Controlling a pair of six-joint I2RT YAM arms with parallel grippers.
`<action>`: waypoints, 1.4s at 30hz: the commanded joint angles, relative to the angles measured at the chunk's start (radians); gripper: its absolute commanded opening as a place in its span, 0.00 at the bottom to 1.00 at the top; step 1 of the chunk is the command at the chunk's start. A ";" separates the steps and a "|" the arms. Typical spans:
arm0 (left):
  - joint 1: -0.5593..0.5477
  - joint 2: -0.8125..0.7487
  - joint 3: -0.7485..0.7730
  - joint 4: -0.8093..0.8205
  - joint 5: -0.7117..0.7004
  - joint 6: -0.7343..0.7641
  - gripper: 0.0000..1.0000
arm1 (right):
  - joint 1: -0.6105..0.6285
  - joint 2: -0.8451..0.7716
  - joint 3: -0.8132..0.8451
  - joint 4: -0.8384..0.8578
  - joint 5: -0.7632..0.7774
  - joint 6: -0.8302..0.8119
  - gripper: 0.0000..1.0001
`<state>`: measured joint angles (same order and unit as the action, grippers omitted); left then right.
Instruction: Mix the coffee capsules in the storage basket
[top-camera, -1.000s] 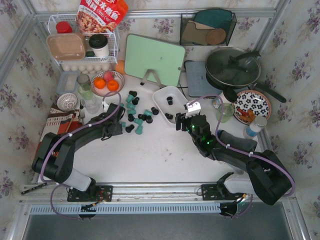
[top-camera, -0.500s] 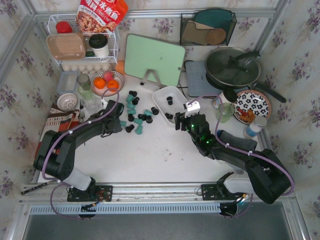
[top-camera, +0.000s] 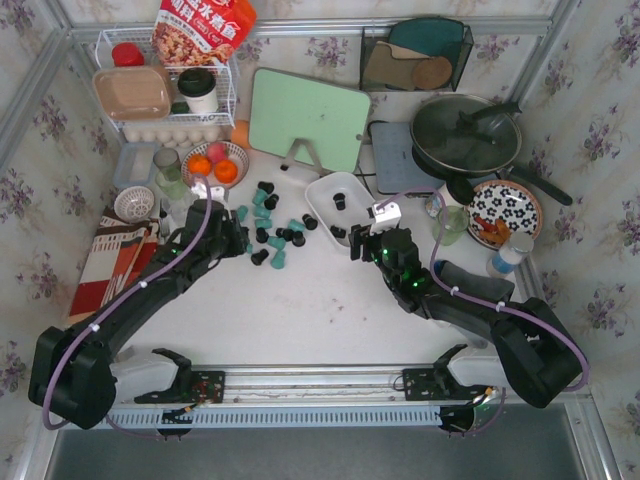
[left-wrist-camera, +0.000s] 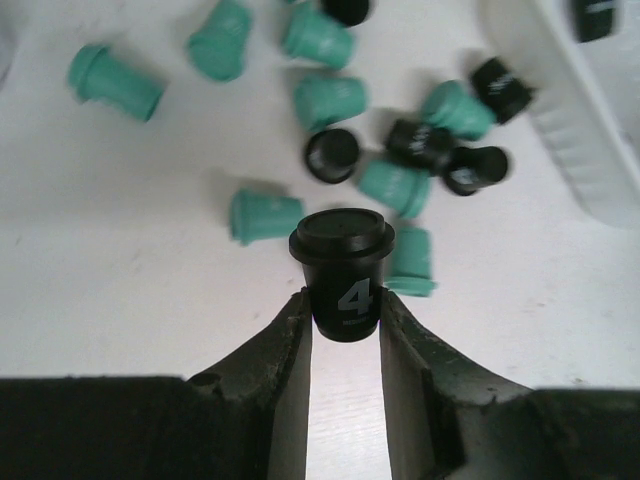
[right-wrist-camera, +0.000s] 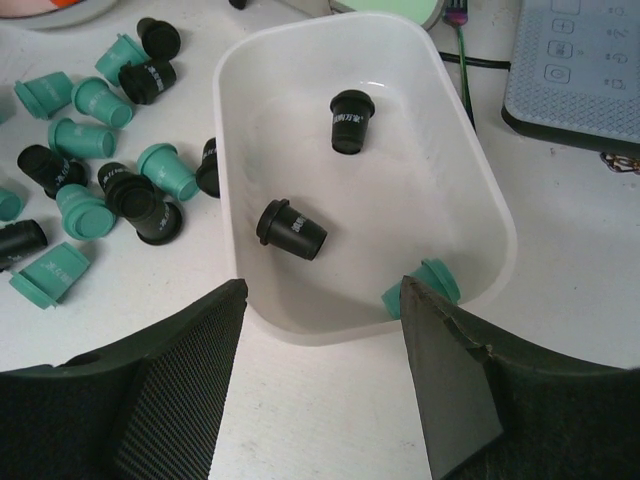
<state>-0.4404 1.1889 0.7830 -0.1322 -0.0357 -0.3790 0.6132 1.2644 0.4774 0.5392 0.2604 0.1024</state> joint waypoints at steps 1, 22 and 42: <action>-0.041 0.044 0.024 0.217 0.124 0.096 0.19 | 0.000 -0.024 -0.002 0.011 0.028 0.021 0.70; -0.233 0.782 0.685 0.141 0.067 0.039 0.38 | 0.000 -0.103 -0.071 0.080 0.093 0.042 0.70; -0.235 0.304 0.244 0.227 -0.198 0.146 0.70 | 0.000 -0.044 -0.032 0.067 0.036 0.048 0.70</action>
<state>-0.6762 1.5974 1.1099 0.1165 -0.0902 -0.2893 0.6132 1.1980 0.4244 0.5713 0.3180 0.1444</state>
